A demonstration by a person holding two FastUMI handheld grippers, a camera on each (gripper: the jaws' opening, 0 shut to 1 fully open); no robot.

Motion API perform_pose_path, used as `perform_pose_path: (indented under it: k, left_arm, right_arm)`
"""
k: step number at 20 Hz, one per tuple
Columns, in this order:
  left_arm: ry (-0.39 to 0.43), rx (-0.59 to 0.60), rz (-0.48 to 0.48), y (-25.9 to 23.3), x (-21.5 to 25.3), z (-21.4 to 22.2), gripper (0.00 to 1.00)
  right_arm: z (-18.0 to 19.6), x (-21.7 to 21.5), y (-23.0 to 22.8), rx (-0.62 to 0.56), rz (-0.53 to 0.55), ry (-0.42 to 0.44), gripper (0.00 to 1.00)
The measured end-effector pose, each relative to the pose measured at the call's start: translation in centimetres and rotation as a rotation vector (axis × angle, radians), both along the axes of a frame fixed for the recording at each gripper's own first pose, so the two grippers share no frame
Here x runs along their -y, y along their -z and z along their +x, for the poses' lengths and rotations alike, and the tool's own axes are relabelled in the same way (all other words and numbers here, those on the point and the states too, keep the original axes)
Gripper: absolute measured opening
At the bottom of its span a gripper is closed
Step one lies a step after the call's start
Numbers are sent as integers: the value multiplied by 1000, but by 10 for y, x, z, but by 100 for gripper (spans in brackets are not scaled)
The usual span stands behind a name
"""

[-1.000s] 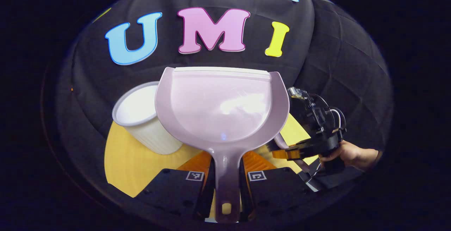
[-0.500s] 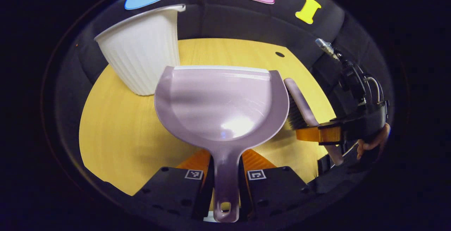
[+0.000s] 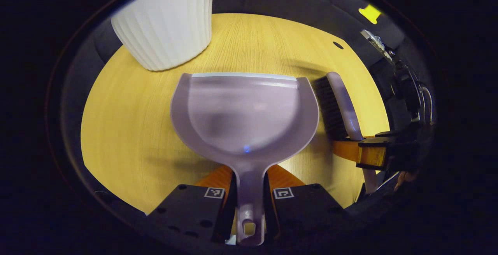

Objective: Pick up the small broom and dustpan from the desktop, sweep the trash into the dustpan with the broom, and then empty the trash into the garbage bin.

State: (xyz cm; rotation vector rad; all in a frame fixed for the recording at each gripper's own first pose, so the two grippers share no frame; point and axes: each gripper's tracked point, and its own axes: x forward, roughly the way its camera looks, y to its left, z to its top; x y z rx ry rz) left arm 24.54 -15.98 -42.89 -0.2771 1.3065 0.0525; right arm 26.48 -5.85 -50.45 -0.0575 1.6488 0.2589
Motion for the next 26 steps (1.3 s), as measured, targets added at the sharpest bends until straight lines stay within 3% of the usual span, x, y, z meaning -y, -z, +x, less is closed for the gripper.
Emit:
perform_pose_path:
  k: [1,2,5,6,7,8,9,12,13,14,16,17,18,19,22,24,26]
  left_arm:
    - [13,5,13,-3,-5,1,29]
    - [26,2,21,2,-4,0,29]
    - [45,6,-6,-1,0,1,30]
    - [54,19,-46,-3,9,0,34]
    - [54,26,-56,-8,12,0,48]
    - [52,28,-47,-10,11,-1,62]
    - [55,36,-35,-13,10,-2,68]
    - [77,113,-5,-40,11,-7,77]
    - [99,176,21,-58,8,-7,76]
    - [117,243,62,-77,3,-2,77]
    - [131,380,112,-125,-3,-1,77]
    - [124,432,121,-148,-4,-4,76]
    - [106,491,116,-169,-7,-10,76]
    - [86,547,99,-188,-9,-18,76]
    - [29,766,98,-236,-20,-34,76]
    - [20,932,176,-252,-30,-44,76]
    - [27,1014,191,-254,-27,-54,76]
  right_arm:
    - [3,-2,0,1,5,13,34]
    - [0,-6,0,-8,15,27,28]
    - [-1,-8,-4,-23,28,22,30]
    - [0,-7,-6,-2,31,20,25]
    - [0,-5,-9,12,29,14,45]
    - [0,-6,-12,16,37,10,58]
    - [0,-6,-17,21,44,15,60]
    - [5,-11,-47,87,101,71,97]
    - [10,-12,-62,134,118,88,94]
    - [17,-10,-82,185,129,103,100]
    - [35,-12,-123,304,165,137,100]
    - [44,-18,-145,349,198,164,90]
    - [54,-21,-168,402,236,195,99]
    - [63,-22,-194,456,266,210,99]
    - [74,-18,-261,711,300,183,99]
    - [84,-22,-278,903,312,177,99]
    - [88,-23,-286,1042,316,167,98]
